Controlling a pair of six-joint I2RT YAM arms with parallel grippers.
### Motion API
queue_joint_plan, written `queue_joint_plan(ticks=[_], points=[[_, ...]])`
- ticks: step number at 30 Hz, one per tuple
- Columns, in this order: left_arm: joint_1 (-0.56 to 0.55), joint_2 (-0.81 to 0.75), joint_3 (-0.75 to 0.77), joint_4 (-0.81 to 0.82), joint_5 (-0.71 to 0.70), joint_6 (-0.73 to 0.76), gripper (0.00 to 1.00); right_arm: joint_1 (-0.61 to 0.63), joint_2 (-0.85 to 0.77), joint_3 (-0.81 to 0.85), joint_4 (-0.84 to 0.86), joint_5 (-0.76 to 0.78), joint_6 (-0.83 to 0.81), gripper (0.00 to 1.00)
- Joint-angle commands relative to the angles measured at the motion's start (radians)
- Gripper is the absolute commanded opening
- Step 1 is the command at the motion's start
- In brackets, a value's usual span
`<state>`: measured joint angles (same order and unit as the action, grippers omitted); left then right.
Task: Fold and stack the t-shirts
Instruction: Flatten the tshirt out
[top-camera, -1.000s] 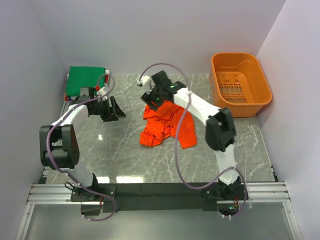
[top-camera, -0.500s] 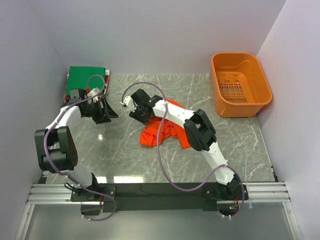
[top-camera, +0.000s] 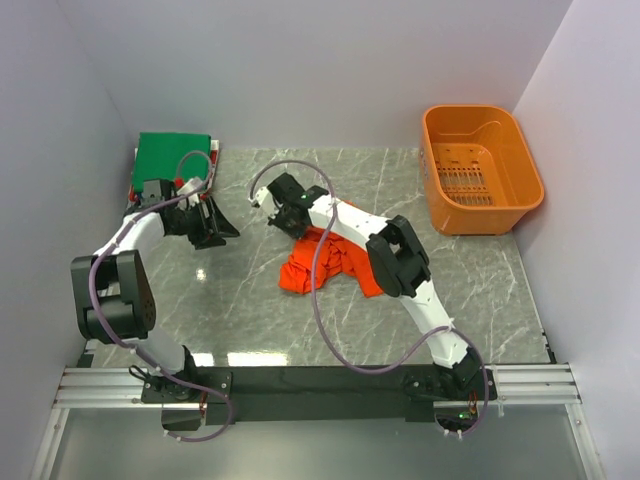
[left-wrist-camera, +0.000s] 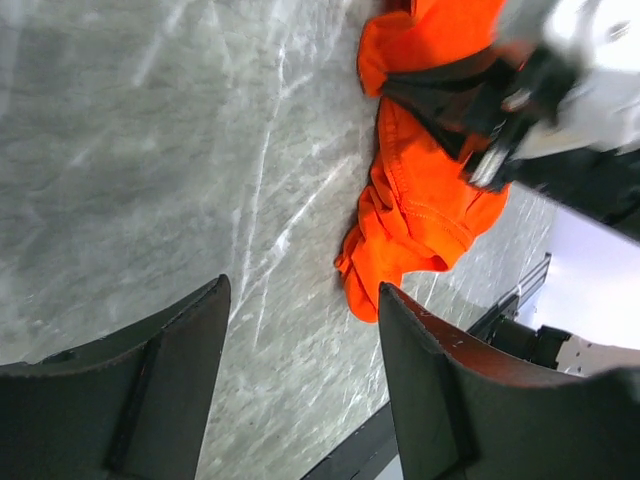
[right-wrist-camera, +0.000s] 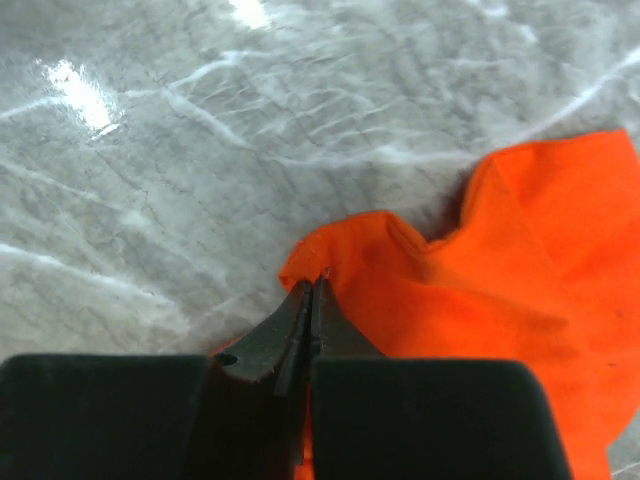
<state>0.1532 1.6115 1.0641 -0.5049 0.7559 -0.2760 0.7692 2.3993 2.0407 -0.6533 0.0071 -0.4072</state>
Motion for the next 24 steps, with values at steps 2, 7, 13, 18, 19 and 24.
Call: queue_joint_plan(ticks=[2,7,13,18,19,24], points=[[-0.084,0.001,-0.035,0.081,0.045,-0.026,0.66,-0.06,-0.184,0.082,-0.035,-0.061,0.065,0.0],[-0.26,0.045,-0.07,0.25,0.056,-0.14,0.69,-0.163,-0.396,0.009,-0.011,-0.127,0.117,0.0],[-0.403,0.197,-0.046,0.355,0.01,-0.246,0.71,-0.318,-0.59,-0.161,-0.017,-0.133,0.11,0.0],[-0.439,0.31,0.016,0.304,-0.033,-0.226,0.45,-0.403,-0.657,-0.203,-0.057,-0.127,0.117,0.0],[-0.435,0.318,0.028,0.275,-0.044,-0.206,0.25,-0.421,-0.681,-0.221,-0.058,-0.128,0.116,0.0],[-0.277,0.245,0.028,0.091,-0.079,-0.044,0.01,-0.465,-0.761,-0.315,-0.089,-0.104,0.085,0.0]])
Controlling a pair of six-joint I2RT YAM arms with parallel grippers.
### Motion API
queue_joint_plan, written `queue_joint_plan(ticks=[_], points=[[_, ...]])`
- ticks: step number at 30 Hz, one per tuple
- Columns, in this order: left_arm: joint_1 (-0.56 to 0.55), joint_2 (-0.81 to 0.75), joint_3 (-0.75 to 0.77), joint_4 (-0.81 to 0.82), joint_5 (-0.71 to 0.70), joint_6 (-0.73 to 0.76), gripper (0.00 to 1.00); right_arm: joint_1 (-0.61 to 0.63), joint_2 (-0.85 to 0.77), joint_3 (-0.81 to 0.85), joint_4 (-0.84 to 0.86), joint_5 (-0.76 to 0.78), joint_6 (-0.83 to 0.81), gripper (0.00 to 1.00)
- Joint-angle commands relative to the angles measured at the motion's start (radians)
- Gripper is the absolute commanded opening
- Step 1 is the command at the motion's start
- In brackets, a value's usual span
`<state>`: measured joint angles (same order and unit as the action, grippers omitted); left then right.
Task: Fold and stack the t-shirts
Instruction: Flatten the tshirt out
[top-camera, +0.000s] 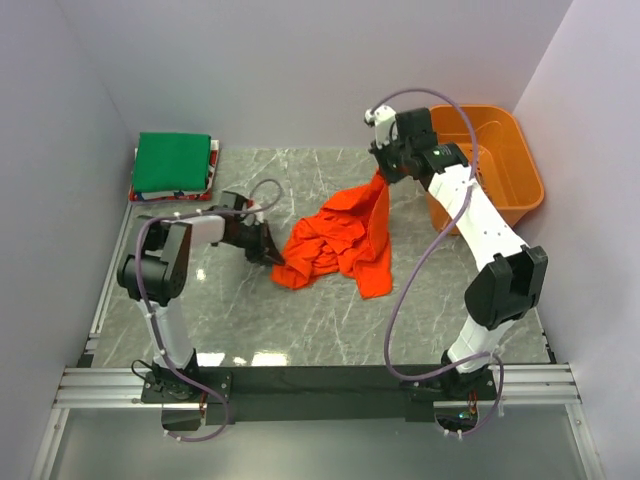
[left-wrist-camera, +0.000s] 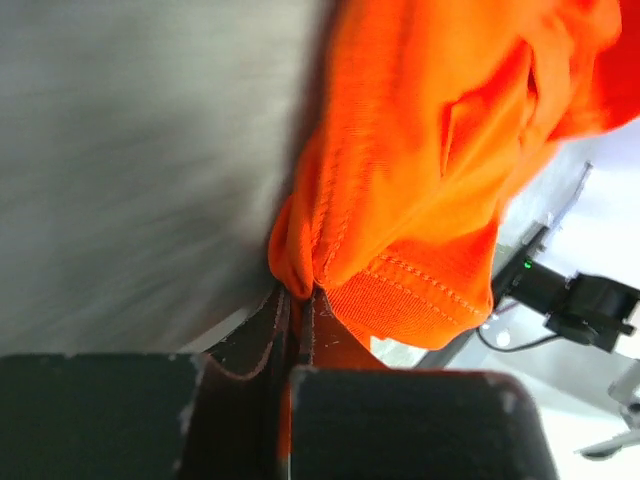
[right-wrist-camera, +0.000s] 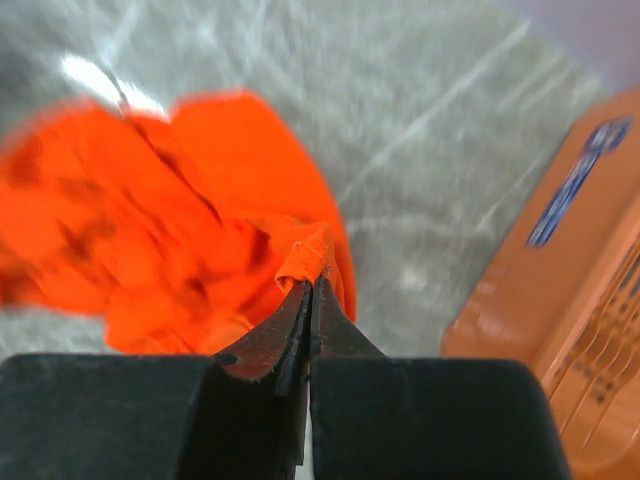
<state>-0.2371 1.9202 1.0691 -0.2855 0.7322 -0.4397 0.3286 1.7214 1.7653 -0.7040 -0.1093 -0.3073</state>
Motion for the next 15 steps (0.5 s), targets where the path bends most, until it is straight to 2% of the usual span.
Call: queue_joint_plan(ticks=[1,6,9,12,13,15], points=[[0.145,-0.081,0.02,-0.162,-0.068,0.162,0.01,-0.033,-0.115,-0.081,-0.043,0.016,-0.019,0.0],[0.315,-0.144,0.051,-0.374,-0.192,0.48,0.01,-0.074,-0.207,-0.216,-0.048,0.029,-0.039,0.0],[0.389,-0.122,0.089,-0.463,-0.226,0.596,0.01,-0.08,-0.235,-0.294,-0.031,0.037,-0.036,0.0],[0.441,-0.133,0.159,-0.517,-0.191,0.688,0.23,-0.079,-0.227,-0.357,-0.015,0.008,-0.026,0.0],[0.45,-0.147,0.182,-0.527,-0.159,0.711,0.36,-0.08,-0.209,-0.371,-0.02,-0.009,-0.024,0.0],[0.453,-0.21,0.233,-0.529,-0.087,0.768,0.49,-0.08,-0.186,-0.377,-0.028,-0.076,-0.023,0.0]])
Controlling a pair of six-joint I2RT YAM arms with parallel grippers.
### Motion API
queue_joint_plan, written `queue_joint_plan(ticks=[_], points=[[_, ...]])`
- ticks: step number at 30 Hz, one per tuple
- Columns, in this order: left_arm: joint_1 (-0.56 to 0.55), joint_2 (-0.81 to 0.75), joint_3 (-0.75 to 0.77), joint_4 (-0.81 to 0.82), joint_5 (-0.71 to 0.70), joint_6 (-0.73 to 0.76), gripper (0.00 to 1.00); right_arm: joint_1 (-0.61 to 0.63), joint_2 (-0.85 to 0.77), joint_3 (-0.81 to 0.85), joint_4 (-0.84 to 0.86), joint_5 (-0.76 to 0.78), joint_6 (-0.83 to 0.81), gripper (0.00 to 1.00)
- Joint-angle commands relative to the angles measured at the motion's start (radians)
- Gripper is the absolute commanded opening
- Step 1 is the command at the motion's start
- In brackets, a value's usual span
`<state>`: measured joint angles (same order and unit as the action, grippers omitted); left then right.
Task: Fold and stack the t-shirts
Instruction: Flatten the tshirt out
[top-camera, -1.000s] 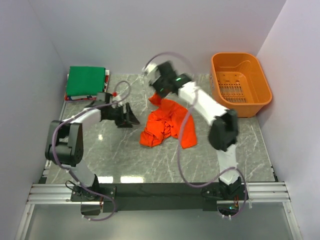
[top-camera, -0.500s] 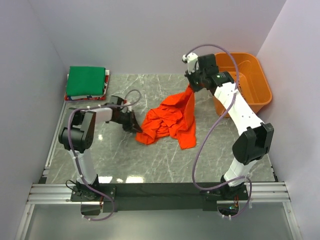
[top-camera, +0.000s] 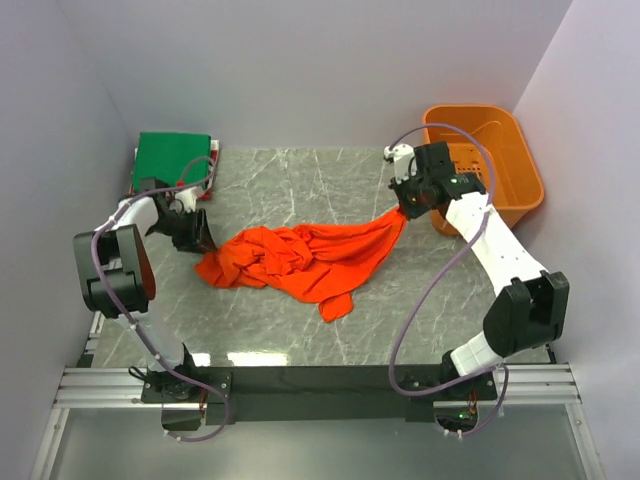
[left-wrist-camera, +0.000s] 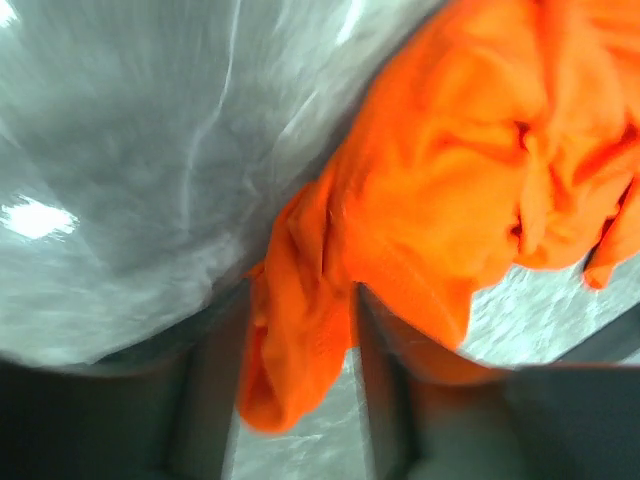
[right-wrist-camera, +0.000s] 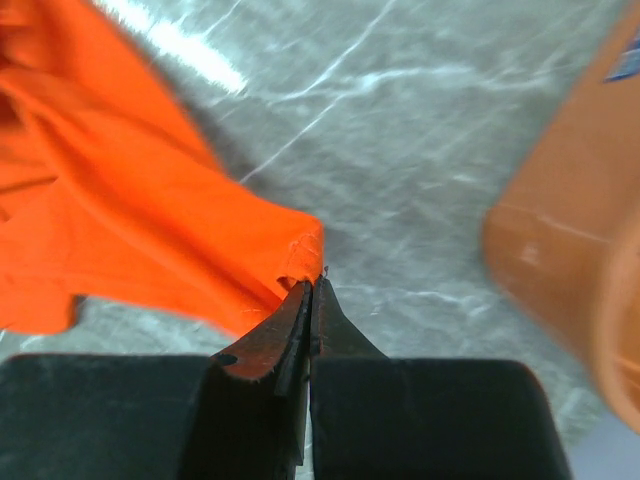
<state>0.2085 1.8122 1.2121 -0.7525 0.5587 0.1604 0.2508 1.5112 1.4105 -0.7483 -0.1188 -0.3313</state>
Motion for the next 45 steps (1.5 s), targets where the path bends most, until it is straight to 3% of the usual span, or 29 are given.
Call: queue_joint_plan(ticks=[1,4,8,12,15,24,45], points=[[0.003,-0.125,0.101,-0.054,0.108,0.183,0.55,-0.001,0.052,-0.025,0.015,-0.083,0.006,0.0],[-0.055,-0.211,0.109,0.019,0.106,0.202,0.61,-0.002,0.099,-0.024,0.023,-0.102,0.028,0.0],[-0.201,-0.254,0.087,0.016,0.06,0.186,0.58,-0.011,0.13,-0.016,0.032,-0.091,0.035,0.0],[-0.381,-0.277,0.008,0.08,-0.002,0.096,0.49,-0.018,0.144,0.008,0.021,-0.079,0.034,0.0],[-0.444,-0.228,0.007,0.075,0.007,-0.025,0.43,-0.019,0.149,0.021,0.018,-0.076,0.031,0.0],[-0.459,-0.133,-0.077,0.105,0.044,-0.251,0.41,-0.021,0.152,0.027,0.012,-0.065,0.023,0.0],[-0.428,0.019,-0.078,0.064,0.014,-0.34,0.38,-0.021,0.133,0.001,0.012,-0.054,0.003,0.0]])
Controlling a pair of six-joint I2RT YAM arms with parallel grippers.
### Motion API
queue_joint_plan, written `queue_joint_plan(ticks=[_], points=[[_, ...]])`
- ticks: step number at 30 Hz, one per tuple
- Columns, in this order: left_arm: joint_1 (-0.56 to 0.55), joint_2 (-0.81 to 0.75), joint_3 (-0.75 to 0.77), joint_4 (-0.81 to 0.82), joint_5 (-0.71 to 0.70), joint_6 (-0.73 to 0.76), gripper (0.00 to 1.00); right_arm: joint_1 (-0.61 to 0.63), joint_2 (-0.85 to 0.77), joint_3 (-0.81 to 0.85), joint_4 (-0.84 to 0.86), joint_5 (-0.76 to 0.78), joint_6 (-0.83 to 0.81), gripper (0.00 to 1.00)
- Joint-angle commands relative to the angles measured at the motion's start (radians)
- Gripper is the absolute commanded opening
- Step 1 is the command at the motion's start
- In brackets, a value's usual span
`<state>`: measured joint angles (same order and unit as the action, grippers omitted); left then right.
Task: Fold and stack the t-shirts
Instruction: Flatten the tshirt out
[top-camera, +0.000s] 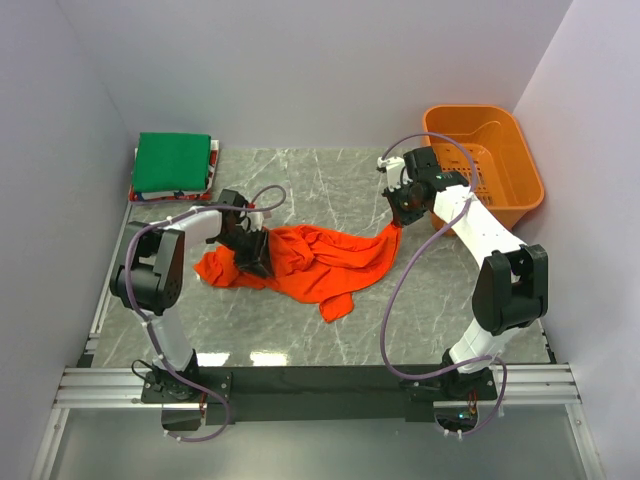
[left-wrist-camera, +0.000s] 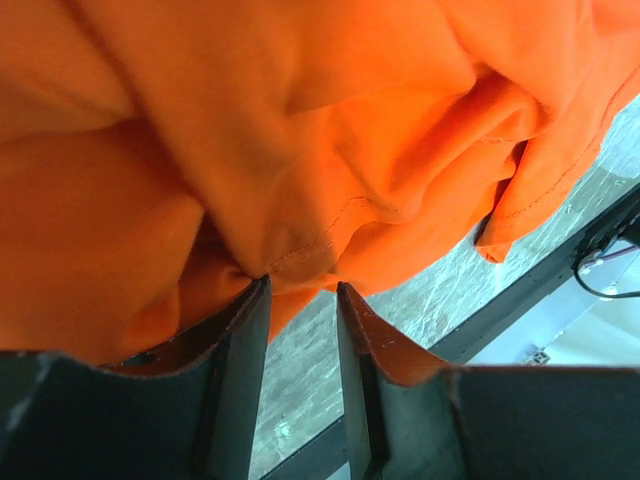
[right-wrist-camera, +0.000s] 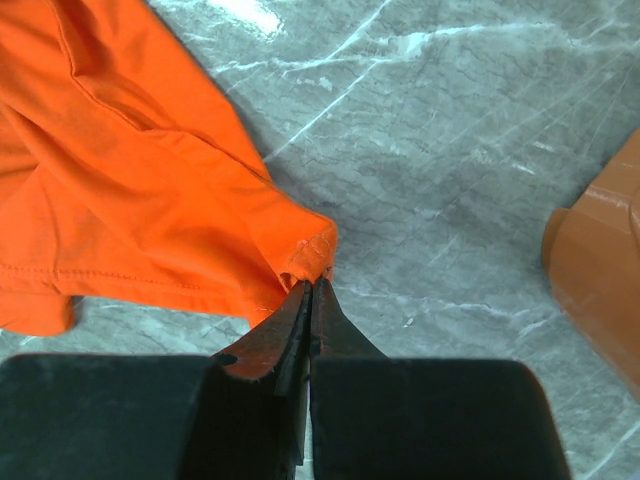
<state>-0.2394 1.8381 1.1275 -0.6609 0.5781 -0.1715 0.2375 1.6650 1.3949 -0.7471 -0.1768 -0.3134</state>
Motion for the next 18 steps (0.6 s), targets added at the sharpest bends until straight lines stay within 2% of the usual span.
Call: queue_joint_plan(ticks=[1,18], points=[[0.025,-0.017,0.0,-0.034,-0.006,-0.008,0.38,-0.007,-0.019,0.016,0.011,0.003,-0.013,0.0],[0.052,-0.005,0.095,-0.146,0.012,0.013,0.38,-0.007,0.009,0.046,-0.011,-0.016,-0.02,0.0]])
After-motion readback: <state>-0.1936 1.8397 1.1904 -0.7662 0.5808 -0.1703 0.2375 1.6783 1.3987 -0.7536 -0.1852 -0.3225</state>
